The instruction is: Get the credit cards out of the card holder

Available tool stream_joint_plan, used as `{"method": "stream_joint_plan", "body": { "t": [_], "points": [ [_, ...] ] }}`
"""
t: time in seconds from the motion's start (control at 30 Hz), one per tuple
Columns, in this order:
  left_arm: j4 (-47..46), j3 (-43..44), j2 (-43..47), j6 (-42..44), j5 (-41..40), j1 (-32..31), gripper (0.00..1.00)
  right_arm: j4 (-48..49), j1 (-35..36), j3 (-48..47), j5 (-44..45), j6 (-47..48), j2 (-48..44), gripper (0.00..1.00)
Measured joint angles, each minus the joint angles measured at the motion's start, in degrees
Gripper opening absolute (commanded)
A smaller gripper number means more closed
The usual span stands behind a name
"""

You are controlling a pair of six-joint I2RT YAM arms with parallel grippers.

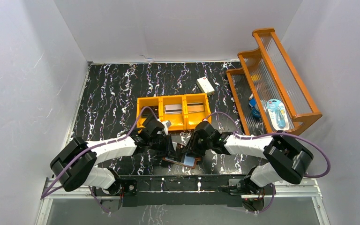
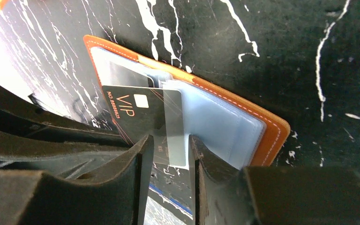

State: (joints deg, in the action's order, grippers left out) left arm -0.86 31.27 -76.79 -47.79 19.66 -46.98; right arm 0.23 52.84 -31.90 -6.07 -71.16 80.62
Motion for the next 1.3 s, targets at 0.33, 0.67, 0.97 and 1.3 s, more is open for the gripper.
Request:
{"method": "stream_joint_plan", "body": {
  "t": [0.33, 0.67, 0.97, 1.3],
  "points": [
    [-2.51, 1.09, -3.15, -0.17, 1.75, 0.00, 0.25, 4.90, -0.33, 2.86, -1.55, -2.67, -0.13, 0.40],
    [-2.93, 5.88, -8.28, 0.26, 0.33, 0.02, 0.04, 5.99, -0.76, 4.70, -1.20, -4.35, -1.57, 0.40],
    [2.34, 6.10, -2.75, 2.82, -0.85, 0.00, 0.00, 4.87, -1.07, 7.26, 0.22, -2.34, -7.61, 0.51],
    [14.47, 10.10, 7.78, 5.42, -11.76, 0.09, 0.00, 3.78, -1.07, 3.54, -1.42, 1.62, -9.14, 0.46]
  ]
}}
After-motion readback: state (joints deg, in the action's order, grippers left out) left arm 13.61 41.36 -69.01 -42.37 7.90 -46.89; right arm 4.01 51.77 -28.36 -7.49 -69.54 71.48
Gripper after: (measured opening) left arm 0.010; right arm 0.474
